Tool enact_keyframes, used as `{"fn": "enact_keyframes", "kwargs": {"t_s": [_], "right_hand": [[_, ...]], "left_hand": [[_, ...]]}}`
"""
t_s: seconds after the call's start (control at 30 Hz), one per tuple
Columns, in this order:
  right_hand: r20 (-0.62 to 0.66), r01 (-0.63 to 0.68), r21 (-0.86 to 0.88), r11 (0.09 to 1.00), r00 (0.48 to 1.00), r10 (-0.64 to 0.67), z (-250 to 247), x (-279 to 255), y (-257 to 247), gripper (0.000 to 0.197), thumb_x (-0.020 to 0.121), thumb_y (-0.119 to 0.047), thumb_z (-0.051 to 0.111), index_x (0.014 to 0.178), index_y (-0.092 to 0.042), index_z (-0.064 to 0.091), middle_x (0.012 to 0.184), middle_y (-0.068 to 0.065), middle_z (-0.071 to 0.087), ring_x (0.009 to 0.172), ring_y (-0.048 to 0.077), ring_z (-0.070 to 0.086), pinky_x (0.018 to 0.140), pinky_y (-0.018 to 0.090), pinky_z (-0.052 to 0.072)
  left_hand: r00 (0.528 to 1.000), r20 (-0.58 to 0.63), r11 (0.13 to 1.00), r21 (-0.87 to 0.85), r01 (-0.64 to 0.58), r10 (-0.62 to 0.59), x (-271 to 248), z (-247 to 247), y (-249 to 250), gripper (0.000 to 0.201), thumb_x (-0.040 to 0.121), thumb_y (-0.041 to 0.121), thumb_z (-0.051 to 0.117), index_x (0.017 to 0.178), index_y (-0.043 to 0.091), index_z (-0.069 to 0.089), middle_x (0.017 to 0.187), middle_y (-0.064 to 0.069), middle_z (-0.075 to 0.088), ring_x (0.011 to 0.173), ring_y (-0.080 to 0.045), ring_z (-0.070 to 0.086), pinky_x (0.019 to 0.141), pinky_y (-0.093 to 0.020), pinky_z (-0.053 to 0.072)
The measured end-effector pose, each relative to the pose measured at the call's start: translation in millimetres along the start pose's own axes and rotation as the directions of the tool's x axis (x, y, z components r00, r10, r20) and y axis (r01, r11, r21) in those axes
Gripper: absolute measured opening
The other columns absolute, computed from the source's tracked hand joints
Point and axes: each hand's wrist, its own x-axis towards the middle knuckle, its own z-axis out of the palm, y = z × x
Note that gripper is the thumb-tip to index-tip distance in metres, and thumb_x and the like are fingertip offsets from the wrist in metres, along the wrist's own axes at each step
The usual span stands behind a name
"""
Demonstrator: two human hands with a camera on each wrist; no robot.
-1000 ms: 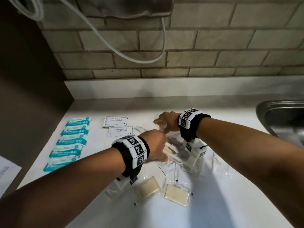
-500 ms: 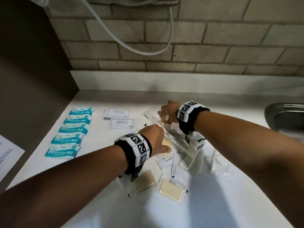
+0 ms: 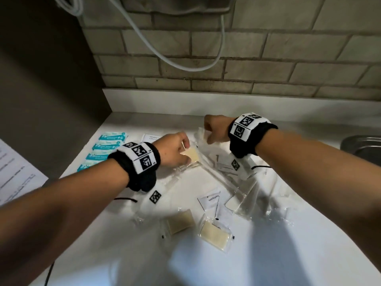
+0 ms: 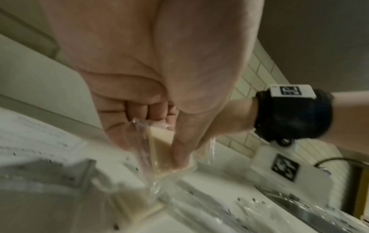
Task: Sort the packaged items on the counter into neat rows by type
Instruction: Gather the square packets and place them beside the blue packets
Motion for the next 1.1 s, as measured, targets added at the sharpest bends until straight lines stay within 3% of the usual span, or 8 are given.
{"fn": "enact_keyframes", "kwargs": {"t_s": [0.1, 0.23, 0.4, 0.57, 0.73, 0.83, 0.97, 1.1], "right_hand": [[0.094, 0.068, 0.061, 0.996, 0.993, -0.074, 17, -5, -24, 0.043, 0.079, -0.015, 0.067, 0.119, -0.013, 0.050, 0.106, 0.009, 0.064, 0.092, 0.028, 0.064, 0.074, 0.034, 0.050], [0.245, 0.108, -0.064, 0.992, 0.965, -0.090, 52, -6, -45, 0.020, 0.083, -0.020, 0.065, 0.099, -0.010, 0.059, 0.080, 0.002, 0.061, 0.081, 0.024, 0.059, 0.069, 0.032, 0.047], [0.233, 0.056, -0.217, 0.975, 0.972, -0.004, 66, -10, -49, 0.053, 0.079, -0.034, 0.070, 0.126, -0.015, 0.057, 0.118, 0.004, 0.064, 0.119, 0.020, 0.056, 0.111, 0.038, 0.036], [0.212, 0.097, -0.303, 0.948, 0.977, -0.032, 97, 67, -5, 0.048, 0.041, -0.052, 0.086, 0.073, -0.033, 0.055, 0.094, -0.010, 0.070, 0.080, 0.019, 0.069, 0.072, 0.039, 0.060], [0.088, 0.071, -0.243, 0.967, 0.995, -0.051, 54, -20, -45, 0.052, 0.073, -0.035, 0.079, 0.117, -0.014, 0.060, 0.122, 0.005, 0.048, 0.094, 0.024, 0.053, 0.082, 0.032, 0.049], [0.008, 0.099, -0.092, 0.991, 0.995, -0.099, 47, -30, -40, 0.043, 0.076, -0.022, 0.077, 0.114, -0.010, 0.061, 0.119, 0.008, 0.056, 0.102, 0.028, 0.058, 0.072, 0.028, 0.043], [-0.034, 0.138, 0.061, 0.989, 0.990, -0.136, 41, -52, -34, 0.032, 0.075, -0.019, 0.077, 0.098, -0.012, 0.057, 0.092, 0.002, 0.056, 0.084, 0.023, 0.052, 0.055, 0.023, 0.035], [0.064, 0.149, 0.060, 0.987, 0.986, -0.152, 39, -91, -35, 0.048, 0.072, -0.031, 0.081, 0.112, -0.018, 0.059, 0.104, -0.004, 0.058, 0.095, 0.018, 0.057, 0.076, 0.029, 0.048]], "left_hand": [[0.998, -0.055, 0.999, -0.052, -0.013, 0.010, -12, -15, -9, 0.035, 0.083, 0.023, 0.070, 0.113, 0.019, 0.051, 0.105, -0.003, 0.063, 0.084, -0.020, 0.059, 0.076, -0.031, 0.050], [0.997, 0.062, 0.999, -0.017, -0.038, 0.039, -45, -11, -7, 0.037, 0.086, 0.025, 0.065, 0.119, 0.022, 0.049, 0.109, -0.001, 0.065, 0.093, -0.021, 0.062, 0.085, -0.035, 0.051], [0.958, 0.286, 0.992, 0.121, -0.021, -0.014, -81, 30, -15, 0.061, 0.070, 0.049, 0.077, 0.119, 0.028, 0.046, 0.114, 0.009, 0.057, 0.091, -0.011, 0.053, 0.072, -0.024, 0.042], [0.960, 0.281, 0.978, 0.202, -0.045, -0.014, -91, 62, -19, 0.067, 0.071, 0.042, 0.080, 0.126, 0.016, 0.049, 0.125, 0.000, 0.053, 0.095, -0.014, 0.049, 0.081, -0.024, 0.042], [0.972, 0.234, 0.966, 0.256, -0.035, -0.027, -92, 70, -11, 0.058, 0.074, 0.037, 0.075, 0.122, 0.014, 0.052, 0.118, -0.003, 0.048, 0.089, -0.020, 0.049, 0.084, -0.033, 0.049], [0.976, 0.217, 0.959, 0.281, -0.026, -0.037, -96, 77, -8, 0.061, 0.071, 0.039, 0.072, 0.124, 0.016, 0.051, 0.119, -0.002, 0.047, 0.097, -0.021, 0.052, 0.086, -0.038, 0.050], [0.976, 0.215, 0.945, 0.324, -0.041, -0.032, -97, 82, -1, 0.067, 0.073, 0.039, 0.069, 0.132, 0.016, 0.047, 0.123, -0.003, 0.045, 0.113, -0.024, 0.050, 0.090, -0.040, 0.049], [0.973, 0.228, 0.928, 0.366, -0.060, -0.027, -95, 80, 4, 0.062, 0.068, 0.041, 0.070, 0.123, 0.022, 0.051, 0.122, -0.001, 0.043, 0.114, -0.022, 0.046, 0.089, -0.037, 0.050]]}}
